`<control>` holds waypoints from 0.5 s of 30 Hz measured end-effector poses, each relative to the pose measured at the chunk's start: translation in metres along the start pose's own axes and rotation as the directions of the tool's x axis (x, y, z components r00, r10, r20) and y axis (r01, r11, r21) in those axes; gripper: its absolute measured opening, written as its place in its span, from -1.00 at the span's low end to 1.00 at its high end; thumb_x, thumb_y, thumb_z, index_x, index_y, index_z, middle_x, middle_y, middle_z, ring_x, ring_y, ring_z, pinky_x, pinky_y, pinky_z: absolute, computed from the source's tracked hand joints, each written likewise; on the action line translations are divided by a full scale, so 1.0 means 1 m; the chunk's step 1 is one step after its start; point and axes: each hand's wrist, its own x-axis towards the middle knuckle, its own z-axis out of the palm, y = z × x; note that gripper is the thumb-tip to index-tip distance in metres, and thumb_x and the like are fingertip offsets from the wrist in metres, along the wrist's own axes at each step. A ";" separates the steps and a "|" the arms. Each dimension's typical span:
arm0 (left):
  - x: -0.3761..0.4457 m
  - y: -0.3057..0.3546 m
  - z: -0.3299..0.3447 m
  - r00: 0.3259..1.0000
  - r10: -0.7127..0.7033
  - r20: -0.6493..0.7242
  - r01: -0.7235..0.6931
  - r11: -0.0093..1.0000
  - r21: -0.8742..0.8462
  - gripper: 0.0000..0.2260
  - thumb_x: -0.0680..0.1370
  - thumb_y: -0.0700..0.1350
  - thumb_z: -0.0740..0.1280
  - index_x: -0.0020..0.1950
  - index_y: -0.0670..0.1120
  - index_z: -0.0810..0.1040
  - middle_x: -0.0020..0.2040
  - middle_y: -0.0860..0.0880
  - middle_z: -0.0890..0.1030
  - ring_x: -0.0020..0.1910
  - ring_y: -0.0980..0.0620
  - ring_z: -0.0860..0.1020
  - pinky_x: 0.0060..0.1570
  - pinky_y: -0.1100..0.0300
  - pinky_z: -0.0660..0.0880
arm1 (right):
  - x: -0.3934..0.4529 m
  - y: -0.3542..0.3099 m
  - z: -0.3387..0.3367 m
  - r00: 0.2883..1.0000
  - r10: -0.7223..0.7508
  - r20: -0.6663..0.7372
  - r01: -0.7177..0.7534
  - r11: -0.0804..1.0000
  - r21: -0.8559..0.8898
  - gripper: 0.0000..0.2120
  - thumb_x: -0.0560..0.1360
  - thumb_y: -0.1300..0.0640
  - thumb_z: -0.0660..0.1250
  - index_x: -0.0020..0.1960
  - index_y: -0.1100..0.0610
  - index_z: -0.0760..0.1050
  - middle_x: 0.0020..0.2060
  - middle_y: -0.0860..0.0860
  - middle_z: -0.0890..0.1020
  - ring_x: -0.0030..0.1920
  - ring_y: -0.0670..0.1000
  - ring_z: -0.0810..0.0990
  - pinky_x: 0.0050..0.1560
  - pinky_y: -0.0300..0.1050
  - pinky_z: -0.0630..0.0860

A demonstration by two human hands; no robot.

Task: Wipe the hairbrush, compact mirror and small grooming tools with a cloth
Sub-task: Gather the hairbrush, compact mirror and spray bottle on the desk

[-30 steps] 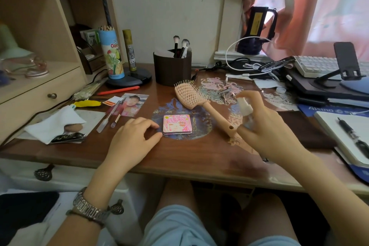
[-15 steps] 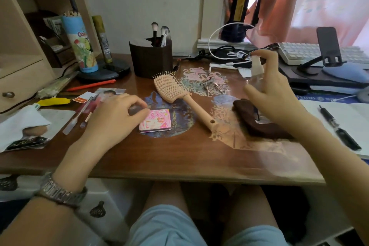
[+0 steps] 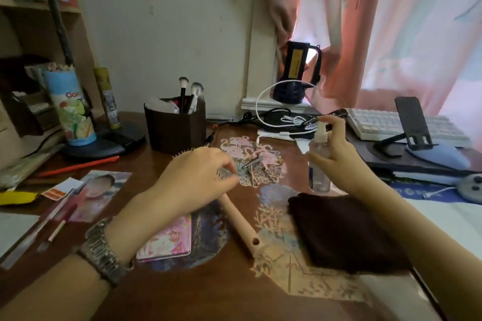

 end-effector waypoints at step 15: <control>0.016 -0.006 0.047 0.999 0.042 0.031 -0.037 0.989 -0.146 -0.78 0.48 0.23 0.25 -0.01 0.17 0.58 0.00 0.26 0.56 -0.02 0.25 0.48 0.03 0.20 0.45 | 0.067 0.031 0.035 0.992 0.042 -0.120 -0.035 0.998 0.058 -0.46 0.40 0.34 0.38 0.25 0.12 0.19 -0.16 0.17 0.54 -0.15 0.17 0.55 -0.09 0.24 0.54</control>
